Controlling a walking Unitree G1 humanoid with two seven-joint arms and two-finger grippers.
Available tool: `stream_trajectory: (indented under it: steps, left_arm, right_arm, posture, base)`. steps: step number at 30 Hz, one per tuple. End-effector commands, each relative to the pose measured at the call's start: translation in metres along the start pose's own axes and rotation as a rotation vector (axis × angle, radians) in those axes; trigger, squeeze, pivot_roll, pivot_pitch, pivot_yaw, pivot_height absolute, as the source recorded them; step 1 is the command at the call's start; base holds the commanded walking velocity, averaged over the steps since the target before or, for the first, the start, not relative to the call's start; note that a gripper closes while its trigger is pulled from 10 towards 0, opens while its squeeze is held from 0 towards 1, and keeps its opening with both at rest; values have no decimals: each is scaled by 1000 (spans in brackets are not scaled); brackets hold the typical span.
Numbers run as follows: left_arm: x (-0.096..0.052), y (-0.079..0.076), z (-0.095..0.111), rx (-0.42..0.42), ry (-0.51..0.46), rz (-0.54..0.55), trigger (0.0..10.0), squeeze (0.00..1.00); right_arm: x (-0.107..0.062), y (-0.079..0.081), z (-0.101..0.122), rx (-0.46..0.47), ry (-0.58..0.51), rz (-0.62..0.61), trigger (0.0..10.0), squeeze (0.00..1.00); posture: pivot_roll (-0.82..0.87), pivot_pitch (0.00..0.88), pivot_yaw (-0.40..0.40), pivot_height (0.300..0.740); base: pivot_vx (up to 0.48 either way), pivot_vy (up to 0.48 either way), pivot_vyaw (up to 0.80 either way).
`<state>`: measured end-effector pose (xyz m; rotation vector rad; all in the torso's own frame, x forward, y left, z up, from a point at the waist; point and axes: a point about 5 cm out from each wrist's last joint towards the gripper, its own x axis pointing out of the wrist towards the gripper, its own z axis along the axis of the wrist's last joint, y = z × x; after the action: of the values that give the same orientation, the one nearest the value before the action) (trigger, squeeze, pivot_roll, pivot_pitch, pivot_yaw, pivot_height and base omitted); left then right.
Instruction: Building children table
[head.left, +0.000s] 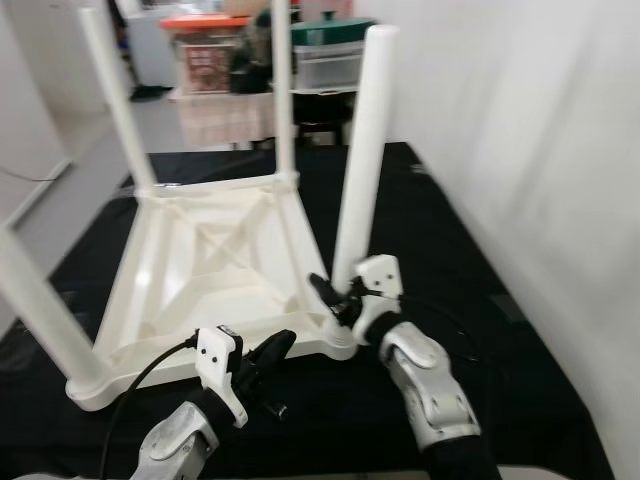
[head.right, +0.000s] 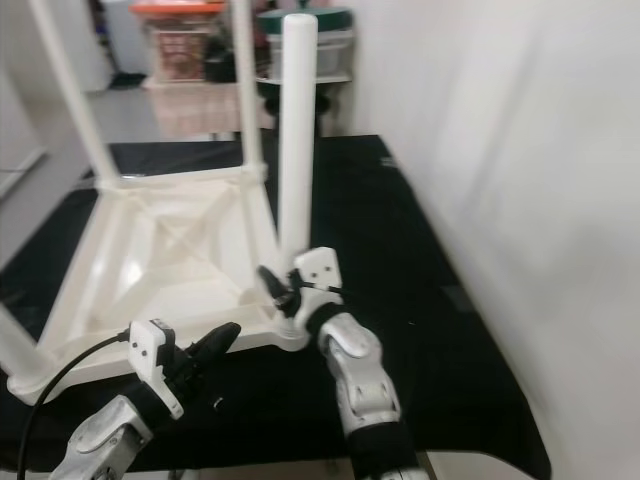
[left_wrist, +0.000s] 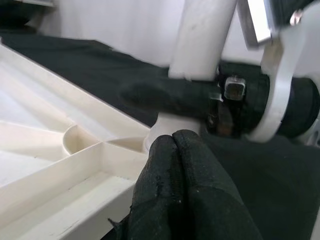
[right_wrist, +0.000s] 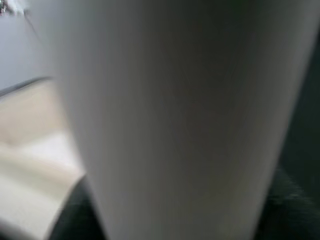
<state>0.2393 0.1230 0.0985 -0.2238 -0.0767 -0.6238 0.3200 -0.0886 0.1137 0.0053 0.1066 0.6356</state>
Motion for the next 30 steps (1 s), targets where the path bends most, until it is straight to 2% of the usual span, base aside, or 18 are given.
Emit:
stream_trajectory:
  steps: [1,3,5,6,7,8,12,13,17,21,22,24,25,30]
  left_arm:
    - [-2,3,-1,0,6,19,10000,0]
    - [-2,3,-2,-6,8,14,10000,0]
    - [-2,3,-2,-6,8,14,10000,0]
    - [-1,3,-2,-11,9,9,10000,0]
    - [-1,3,-2,-12,10,8,10000,0]
    - [-1,3,-2,-12,10,7,10000,0]
    - [0,3,-3,-11,9,8,10000,0]
    - [0,3,-3,-11,9,8,10000,0]
    - [1,2,-3,-7,7,13,10000,0]
    - [2,2,-3,-8,6,13,10000,0]
    - [2,2,-3,-9,6,13,10000,0]
    - [2,2,-3,-9,6,13,10000,0]
    - [2,1,-3,-10,5,12,10000,0]
    - [2,1,-4,-13,5,11,10000,0]
  right_arm:
    - [5,5,6,16,-11,56,10000,1000]
    - [6,9,26,-3,-46,162,10000,1000]
    - [6,9,26,-3,-46,162,10000,1000]
    - [5,6,47,-82,-85,346,10000,467]
    - [4,4,53,-98,-92,408,10000,467]
    - [4,0,58,-137,-87,470,10000,0]
    - [6,-8,62,-191,-56,569,10000,0]
    - [6,-8,62,-191,-56,569,10000,0]
    - [12,-14,64,-179,-16,694,10000,0]
    - [14,-15,64,-168,1,714,10000,0]
    - [15,-16,64,-159,9,728,4667,0]
    - [15,-16,64,-159,9,728,4667,0]
    - [14,-18,63,-127,20,773,0,0]
    - [13,-22,58,-112,24,777,0,0]
  posture:
    - [25,0,25,740]
    - [23,0,28,740]
    - [23,0,28,740]
    - [21,0,28,740]
    - [22,0,27,740]
    - [24,0,25,740]
    - [32,0,17,740]
    - [32,0,17,740]
    - [40,0,10,740]
    - [40,0,10,740]
    - [41,0,7,740]
    - [41,0,7,740]
    - [42,0,6,740]
    - [42,0,7,740]
  base:
    - [0,0,0]
    - [0,0,0]
    - [0,0,0]
    - [0,0,0]
    - [0,0,0]
    - [0,0,0]
    - [0,0,0]
    - [0,0,0]
    - [0,0,0]
    - [0,0,0]
    - [0,0,0]
    - [0,0,0]
    - [0,0,0]
    - [0,0,0]
